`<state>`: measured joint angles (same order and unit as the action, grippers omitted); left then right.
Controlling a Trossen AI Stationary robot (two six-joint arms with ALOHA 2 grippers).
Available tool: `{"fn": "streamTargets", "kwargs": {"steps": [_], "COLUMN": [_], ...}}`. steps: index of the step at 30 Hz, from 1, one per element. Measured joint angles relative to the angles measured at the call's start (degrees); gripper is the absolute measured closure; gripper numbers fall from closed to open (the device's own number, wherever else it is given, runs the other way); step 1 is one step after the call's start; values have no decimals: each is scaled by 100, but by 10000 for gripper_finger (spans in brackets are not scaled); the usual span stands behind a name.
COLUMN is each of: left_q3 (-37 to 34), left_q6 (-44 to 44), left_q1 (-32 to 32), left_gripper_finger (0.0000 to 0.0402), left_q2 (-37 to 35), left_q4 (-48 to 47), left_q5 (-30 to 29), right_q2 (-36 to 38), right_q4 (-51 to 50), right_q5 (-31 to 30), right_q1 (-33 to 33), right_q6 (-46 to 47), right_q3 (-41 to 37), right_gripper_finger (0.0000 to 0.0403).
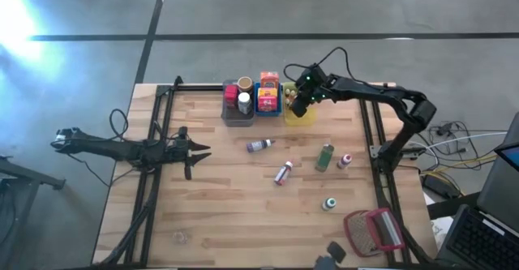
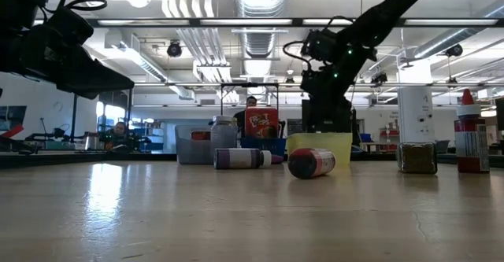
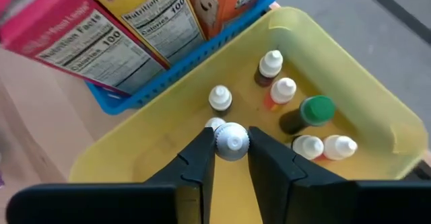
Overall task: Pick & Place Kitchen Items
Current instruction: Put the black food coloring bottle into the yellow bin
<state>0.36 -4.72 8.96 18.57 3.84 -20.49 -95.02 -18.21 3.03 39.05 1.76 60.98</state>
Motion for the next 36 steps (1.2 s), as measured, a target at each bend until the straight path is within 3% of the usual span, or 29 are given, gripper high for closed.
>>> {"fn": "streamTargets", "kwargs": {"steps": [11, 19, 26, 36], "left_q3": [0, 0, 0, 0], "left_q6": [1, 1, 1, 1], "left_q1": [0, 1, 0, 0], "left_gripper_finger": [293, 293, 293, 293], "left_q2": [1, 0, 1, 0], "left_q4": [0, 0, 0, 0], "left_q5": [0, 0, 0, 0], "right_q2": [-395, -510, -742, -998], "right_q4": [80, 130, 166, 274], "right_q5": [-24, -162, -166, -168], "right_q1": [105, 99, 98, 98], "right_q6": [57, 6, 65, 65], "right_q3": [36, 30, 29, 40], "right_gripper_finger": [317, 335, 315, 329]}}
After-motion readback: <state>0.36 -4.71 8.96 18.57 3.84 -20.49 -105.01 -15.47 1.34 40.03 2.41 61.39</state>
